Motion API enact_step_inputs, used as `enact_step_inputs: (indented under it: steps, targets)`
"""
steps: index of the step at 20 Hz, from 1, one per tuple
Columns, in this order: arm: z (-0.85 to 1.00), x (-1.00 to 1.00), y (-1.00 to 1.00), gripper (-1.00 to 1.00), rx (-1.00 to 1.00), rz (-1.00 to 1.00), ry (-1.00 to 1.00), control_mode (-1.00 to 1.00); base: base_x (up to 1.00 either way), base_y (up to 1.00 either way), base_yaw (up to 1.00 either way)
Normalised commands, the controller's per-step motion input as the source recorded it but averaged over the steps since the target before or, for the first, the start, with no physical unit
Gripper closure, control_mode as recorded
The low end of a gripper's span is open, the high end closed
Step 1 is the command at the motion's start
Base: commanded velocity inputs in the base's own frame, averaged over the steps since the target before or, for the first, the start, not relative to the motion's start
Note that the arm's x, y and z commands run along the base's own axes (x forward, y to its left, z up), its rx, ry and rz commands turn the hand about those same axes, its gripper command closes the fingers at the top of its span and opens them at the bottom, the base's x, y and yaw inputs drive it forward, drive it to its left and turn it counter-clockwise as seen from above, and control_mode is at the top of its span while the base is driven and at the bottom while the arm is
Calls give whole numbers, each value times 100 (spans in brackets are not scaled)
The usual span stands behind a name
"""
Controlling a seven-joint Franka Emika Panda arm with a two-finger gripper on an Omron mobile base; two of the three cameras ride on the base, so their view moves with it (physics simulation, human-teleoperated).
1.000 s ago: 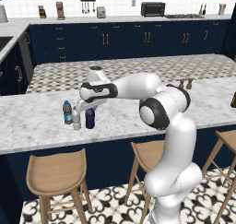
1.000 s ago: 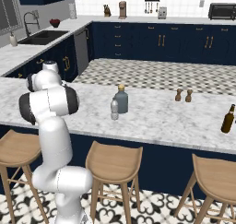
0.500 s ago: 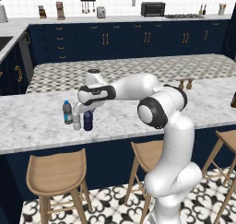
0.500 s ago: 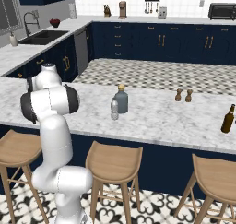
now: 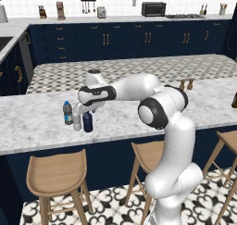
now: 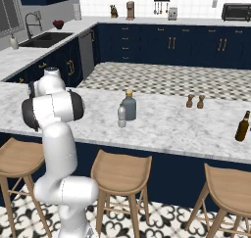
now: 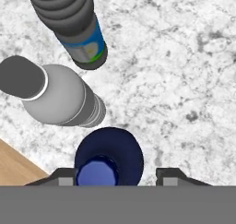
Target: Move the plastic bottles in the middle to the plastics group, and the glass bottles in the middle to the glass group.
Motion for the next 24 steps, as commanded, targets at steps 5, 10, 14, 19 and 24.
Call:
enact_step_inputs:
  steps: [5, 10, 14, 19, 24]
  targets:
    - [26, -20, -6, -100, 0, -1, -3, -100, 0, 0, 0]
    - [70, -43, -47, -100, 0, -9, -5, -100, 0, 0, 0]
    - [26, -4, -100, -100, 3, -32, 0, -100, 0, 0, 0]
    - [26, 8, -100, -100, 7, -38, 3, -100, 0, 0, 0]
    - [17, 13, -100, -100, 6, -34, 5, -100, 0, 0, 0]
